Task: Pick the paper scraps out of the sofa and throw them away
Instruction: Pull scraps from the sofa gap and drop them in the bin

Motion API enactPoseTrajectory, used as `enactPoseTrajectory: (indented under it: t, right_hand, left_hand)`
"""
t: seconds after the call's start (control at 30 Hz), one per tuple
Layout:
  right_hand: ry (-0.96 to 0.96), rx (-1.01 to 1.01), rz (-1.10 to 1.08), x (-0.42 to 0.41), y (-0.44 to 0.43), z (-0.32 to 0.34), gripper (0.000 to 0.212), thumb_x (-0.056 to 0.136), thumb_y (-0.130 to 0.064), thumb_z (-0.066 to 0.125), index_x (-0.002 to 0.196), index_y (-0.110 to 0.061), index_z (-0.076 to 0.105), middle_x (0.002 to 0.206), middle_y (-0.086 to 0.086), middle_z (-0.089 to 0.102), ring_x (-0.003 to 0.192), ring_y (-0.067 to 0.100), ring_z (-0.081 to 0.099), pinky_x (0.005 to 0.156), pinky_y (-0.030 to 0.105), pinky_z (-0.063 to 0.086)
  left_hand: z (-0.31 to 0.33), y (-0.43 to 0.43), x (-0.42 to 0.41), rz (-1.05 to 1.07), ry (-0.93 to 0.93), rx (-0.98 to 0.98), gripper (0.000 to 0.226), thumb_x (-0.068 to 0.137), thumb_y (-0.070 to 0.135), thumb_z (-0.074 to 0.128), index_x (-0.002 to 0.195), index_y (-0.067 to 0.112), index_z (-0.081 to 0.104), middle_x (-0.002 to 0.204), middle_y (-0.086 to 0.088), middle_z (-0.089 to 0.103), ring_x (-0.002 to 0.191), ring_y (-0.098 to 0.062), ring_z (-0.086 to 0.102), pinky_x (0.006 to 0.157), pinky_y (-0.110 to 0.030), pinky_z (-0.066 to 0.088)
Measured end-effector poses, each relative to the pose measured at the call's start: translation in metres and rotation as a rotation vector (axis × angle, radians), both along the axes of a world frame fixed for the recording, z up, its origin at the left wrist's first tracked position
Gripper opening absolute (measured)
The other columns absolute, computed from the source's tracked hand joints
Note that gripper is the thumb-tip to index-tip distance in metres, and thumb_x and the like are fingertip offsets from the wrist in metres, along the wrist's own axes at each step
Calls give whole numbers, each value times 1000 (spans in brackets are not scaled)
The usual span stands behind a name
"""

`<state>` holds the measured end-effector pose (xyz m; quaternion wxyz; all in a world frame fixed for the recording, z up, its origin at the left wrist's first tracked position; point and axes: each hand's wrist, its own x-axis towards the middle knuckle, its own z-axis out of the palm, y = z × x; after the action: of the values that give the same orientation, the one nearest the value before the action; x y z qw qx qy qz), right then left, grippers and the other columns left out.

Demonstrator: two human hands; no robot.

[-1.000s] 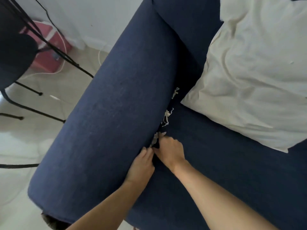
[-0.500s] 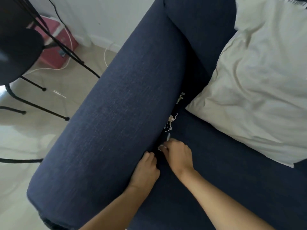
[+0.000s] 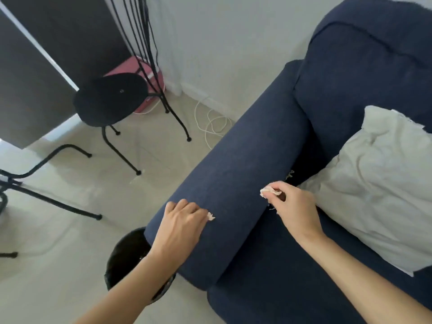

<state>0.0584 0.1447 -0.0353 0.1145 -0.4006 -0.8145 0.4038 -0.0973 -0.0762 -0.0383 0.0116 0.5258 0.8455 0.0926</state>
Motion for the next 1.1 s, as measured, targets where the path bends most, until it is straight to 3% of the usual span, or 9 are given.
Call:
enactPoseTrajectory:
  t: [0.1,0.17,0.3,0.4,0.5,0.6,0.73,0.93,1.1]
  right_hand:
    - [9,-10,126,-53,-54,18,12,92,-36,71,88,-26,65,73,-8,72,67,10,67,64,37,58]
    - [-6,18,208,-84,-94,22,15,91,-39,71,87,-27,64,68,-11,71,67,8,68,62,30,55]
    - [-20,96,398,-131,-176,15,15,92,-42,71,90,-27,69,69,-17,65,70,8,67,65,26,53]
    - [-46,102,500,-155,-229,-1,12,93,-38,70,93,-26,74,88,-12,73,78,9,67,72,32,56]
    - [-88,85,570,-170,-270,-20,15,96,-33,67,103,-25,77,94,-9,76,84,11,69,75,31,56]
    - [-186,78,588,-175,-298,-41,15,99,-33,63,109,-27,73,88,-5,77,85,15,71,71,34,58]
    - [-312,137,593,-176,-321,-68,16,98,-40,63,104,-26,65,90,-4,76,80,17,71,66,36,60]
    - [-426,222,597,-179,-334,-93,16,99,-36,62,101,-24,72,99,-4,69,74,10,52,50,16,29]
    - [-483,135,608,-190,-342,-112,23,101,-27,62,118,-19,74,109,1,76,97,18,71,64,20,41]
  left_hand:
    - [2,-75,-34,163,-29,-35,22,93,31,51,78,30,67,69,12,62,70,-19,56,64,-35,39]
    - [-4,-127,-47,278,-54,-66,29,94,32,44,79,27,69,70,10,66,69,-20,57,64,-37,44]
    - [-34,-218,-64,482,-101,-147,20,92,26,66,72,25,70,63,9,64,65,-20,57,60,-36,46]
    - [-63,-261,-71,545,-176,-183,18,90,24,71,72,27,70,63,8,63,65,-21,57,58,-34,44]
    - [-91,-277,-74,564,-225,-236,13,85,15,73,80,26,70,69,6,65,73,-22,58,62,-32,39]
    - [-112,-277,-72,559,-290,-292,16,88,10,63,81,24,59,75,5,62,81,-21,55,67,-31,35]
    - [-128,-281,-72,579,-321,-337,19,83,7,66,89,23,57,80,6,60,85,-20,55,67,-29,36]
    - [-135,-319,-78,607,-311,-272,21,93,17,59,113,21,60,100,3,65,95,-22,58,71,-32,39]
    - [-132,-348,-89,637,-318,-288,29,96,27,57,124,19,61,111,1,68,102,-26,60,78,-37,45]
